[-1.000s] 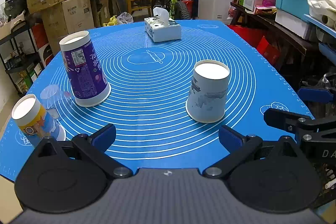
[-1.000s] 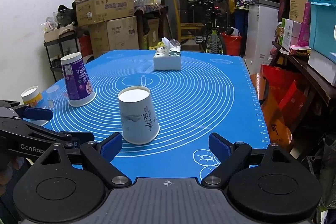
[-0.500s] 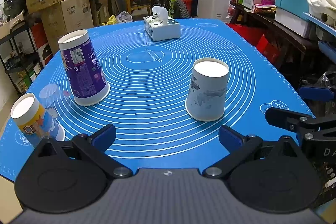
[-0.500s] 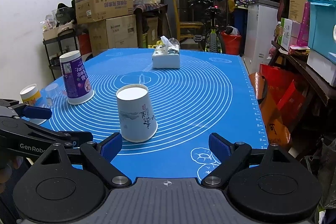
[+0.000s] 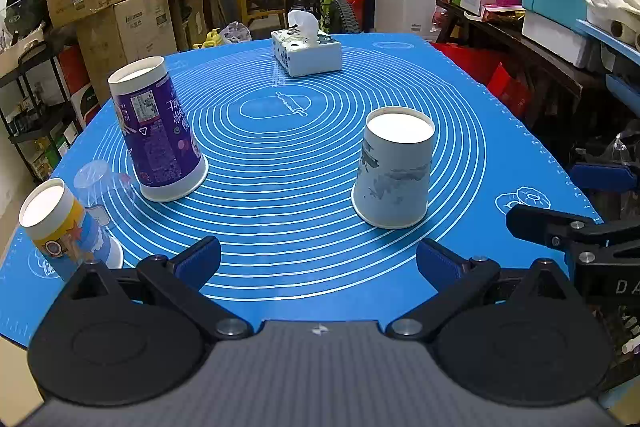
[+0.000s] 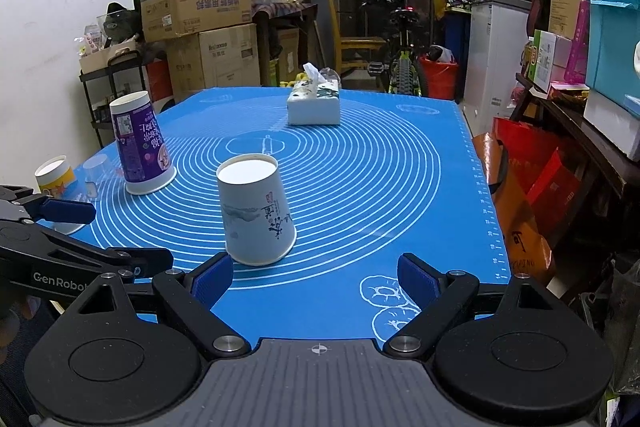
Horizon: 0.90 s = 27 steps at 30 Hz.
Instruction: Flip cup upside down
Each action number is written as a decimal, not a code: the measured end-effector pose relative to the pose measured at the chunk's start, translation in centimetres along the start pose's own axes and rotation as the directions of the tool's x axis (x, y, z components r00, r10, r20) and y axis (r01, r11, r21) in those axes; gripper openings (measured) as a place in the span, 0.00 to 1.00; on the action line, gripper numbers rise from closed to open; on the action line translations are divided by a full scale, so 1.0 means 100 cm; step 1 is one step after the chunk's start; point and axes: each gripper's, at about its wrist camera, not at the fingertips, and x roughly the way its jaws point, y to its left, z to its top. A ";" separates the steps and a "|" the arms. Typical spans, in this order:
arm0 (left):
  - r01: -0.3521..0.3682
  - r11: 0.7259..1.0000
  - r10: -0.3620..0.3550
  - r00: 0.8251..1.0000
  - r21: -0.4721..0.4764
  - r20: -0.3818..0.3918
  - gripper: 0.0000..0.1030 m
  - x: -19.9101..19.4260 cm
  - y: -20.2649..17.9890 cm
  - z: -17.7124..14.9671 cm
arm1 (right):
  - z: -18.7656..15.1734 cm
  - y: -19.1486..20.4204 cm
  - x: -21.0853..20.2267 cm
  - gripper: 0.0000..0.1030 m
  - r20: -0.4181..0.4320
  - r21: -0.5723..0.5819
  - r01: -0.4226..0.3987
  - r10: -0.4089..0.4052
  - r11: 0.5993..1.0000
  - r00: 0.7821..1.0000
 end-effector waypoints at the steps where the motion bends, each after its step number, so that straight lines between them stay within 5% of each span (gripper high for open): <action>1: 0.000 1.000 0.000 1.000 0.001 0.000 0.99 0.000 0.000 0.000 | 0.000 0.000 0.000 0.88 0.000 0.000 0.000 0.000 1.000 1.000; 27: 0.000 1.000 0.000 1.000 0.015 -0.004 0.99 0.001 -0.006 0.000 | -0.001 -0.001 0.001 0.88 -0.006 0.008 -0.002 0.002 1.000 1.000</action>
